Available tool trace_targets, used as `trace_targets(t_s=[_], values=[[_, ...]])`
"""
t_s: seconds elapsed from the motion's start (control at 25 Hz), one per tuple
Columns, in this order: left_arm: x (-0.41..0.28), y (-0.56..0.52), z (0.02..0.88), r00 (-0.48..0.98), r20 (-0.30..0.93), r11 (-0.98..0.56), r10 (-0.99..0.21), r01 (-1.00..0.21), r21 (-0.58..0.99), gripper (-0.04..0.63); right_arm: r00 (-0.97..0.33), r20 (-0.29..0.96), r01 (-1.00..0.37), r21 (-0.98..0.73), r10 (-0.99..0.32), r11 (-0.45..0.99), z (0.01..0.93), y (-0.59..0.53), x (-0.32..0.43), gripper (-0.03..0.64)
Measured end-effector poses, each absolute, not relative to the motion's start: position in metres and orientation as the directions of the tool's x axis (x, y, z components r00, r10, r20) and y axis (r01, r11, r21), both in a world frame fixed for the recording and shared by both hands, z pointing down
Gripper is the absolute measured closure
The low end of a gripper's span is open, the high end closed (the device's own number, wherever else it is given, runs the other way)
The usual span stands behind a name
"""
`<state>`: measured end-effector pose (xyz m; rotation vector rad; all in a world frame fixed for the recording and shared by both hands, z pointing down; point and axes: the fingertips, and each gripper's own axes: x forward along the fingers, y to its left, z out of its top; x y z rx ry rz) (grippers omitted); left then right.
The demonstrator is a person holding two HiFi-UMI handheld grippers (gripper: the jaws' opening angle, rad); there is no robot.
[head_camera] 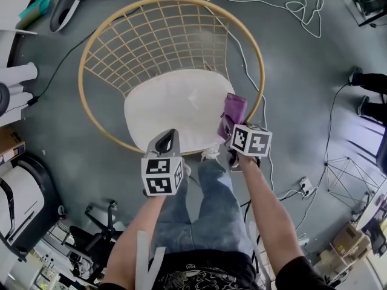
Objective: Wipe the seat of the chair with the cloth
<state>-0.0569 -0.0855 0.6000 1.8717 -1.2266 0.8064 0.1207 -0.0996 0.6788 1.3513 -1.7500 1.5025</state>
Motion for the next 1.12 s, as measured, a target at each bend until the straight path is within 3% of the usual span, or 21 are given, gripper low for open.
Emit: trace_targets(t_s=[0.2,0.8,1.12], values=[[-0.081,-0.071,0.601,0.334,0.824,-0.253,-0.458,-0.937,0.24,0.594,-0.462,0.797,-0.868,-0.496,-0.389,0.014,0.66,-0.092,0.089,0.555],[-0.23,-0.032,0.608,0.29,0.835,-0.177,-0.468,-0.956,0.233,0.594,-0.723,0.649,-0.689,-0.656,-0.236,0.309,0.644,-0.047,-0.19,0.555],[-0.259,-0.019,0.612,0.291,0.83,-0.144,-0.476,-0.957,0.253,0.594,-0.766,0.609,-0.637,-0.68,-0.204,0.362,0.657,-0.035,-0.241,0.555]])
